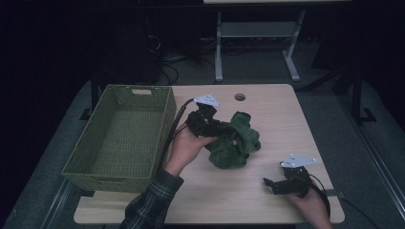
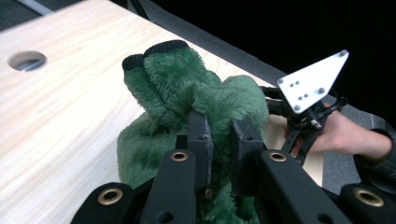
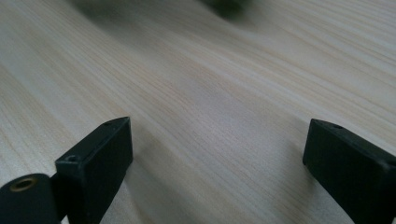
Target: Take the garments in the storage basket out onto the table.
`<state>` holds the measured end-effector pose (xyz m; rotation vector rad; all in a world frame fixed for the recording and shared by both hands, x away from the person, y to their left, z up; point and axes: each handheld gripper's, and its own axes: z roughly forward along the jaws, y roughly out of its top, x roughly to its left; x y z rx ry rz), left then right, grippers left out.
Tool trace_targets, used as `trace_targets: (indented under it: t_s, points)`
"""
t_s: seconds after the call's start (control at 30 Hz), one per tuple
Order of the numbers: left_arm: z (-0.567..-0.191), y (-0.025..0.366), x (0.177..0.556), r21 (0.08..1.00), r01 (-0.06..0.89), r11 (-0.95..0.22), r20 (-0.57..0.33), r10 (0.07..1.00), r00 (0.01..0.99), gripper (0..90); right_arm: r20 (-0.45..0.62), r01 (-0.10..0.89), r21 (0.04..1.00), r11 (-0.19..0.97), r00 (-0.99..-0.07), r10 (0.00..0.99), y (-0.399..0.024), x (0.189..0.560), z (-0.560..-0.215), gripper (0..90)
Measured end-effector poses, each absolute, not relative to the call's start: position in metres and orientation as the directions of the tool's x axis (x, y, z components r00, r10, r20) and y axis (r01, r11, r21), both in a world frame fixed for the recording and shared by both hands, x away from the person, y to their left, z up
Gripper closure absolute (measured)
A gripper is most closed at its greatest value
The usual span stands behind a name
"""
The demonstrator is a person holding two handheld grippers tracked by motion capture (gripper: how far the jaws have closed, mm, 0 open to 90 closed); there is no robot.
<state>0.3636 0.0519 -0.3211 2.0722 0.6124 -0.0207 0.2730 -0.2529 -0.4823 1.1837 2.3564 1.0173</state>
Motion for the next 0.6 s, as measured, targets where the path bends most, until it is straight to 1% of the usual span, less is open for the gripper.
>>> trace_targets:
  t_s: [0.03, 0.1, 0.13, 0.2, 0.27, 0.33, 0.4, 0.47, 0.6]
  points:
    - [-0.332, 0.046, 0.365, 0.791, 0.444, -0.421, -0.268, 0.415, 0.870, 80.5, 0.035, 0.569, 0.716, 0.405, -0.609, 0.793, -0.253, 0.273, -0.482, 8.0]
    - [-0.337, 0.043, 0.365, 0.786, 0.453, -0.421, -0.277, 0.416, 0.866, 80.5, 0.035, 0.569, 0.716, 0.405, -0.609, 0.793, -0.253, 0.273, -0.482, 8.0]
    - [-0.348, 0.038, 0.367, 0.778, 0.464, -0.424, -0.289, 0.415, 0.863, 80.5, 0.038, 0.572, 0.714, 0.403, -0.607, 0.794, -0.253, 0.273, -0.482, 8.1]
    - [-0.353, 0.036, 0.368, 0.773, 0.471, -0.425, -0.296, 0.416, 0.860, 80.5, 0.038, 0.571, 0.714, 0.404, -0.608, 0.793, -0.253, 0.273, -0.482, 8.0]
    - [-0.369, 0.032, 0.371, 0.759, 0.490, -0.429, -0.313, 0.419, 0.852, 80.5, 0.038, 0.566, 0.716, 0.409, -0.616, 0.787, -0.252, 0.273, -0.482, 8.0]
    - [-0.374, 0.031, 0.372, 0.754, 0.495, -0.432, -0.315, 0.422, 0.850, 80.5, 0.038, 0.566, 0.716, 0.409, -0.616, 0.787, -0.252, 0.273, -0.482, 8.0]
    - [-0.390, 0.029, 0.377, 0.737, 0.509, -0.445, -0.324, 0.429, 0.843, 80.5, 0.039, 0.566, 0.715, 0.409, -0.617, 0.786, -0.252, 0.273, -0.482, 8.0]
    - [-0.394, 0.029, 0.378, 0.733, 0.512, -0.448, -0.324, 0.431, 0.842, 80.5, 0.039, 0.566, 0.715, 0.409, -0.617, 0.786, -0.252, 0.273, -0.482, 8.0]
    - [-0.415, 0.029, 0.385, 0.721, 0.519, -0.460, -0.321, 0.442, 0.838, 80.4, 0.043, 0.569, 0.715, 0.407, -0.616, 0.787, -0.252, 0.273, -0.482, 8.0]
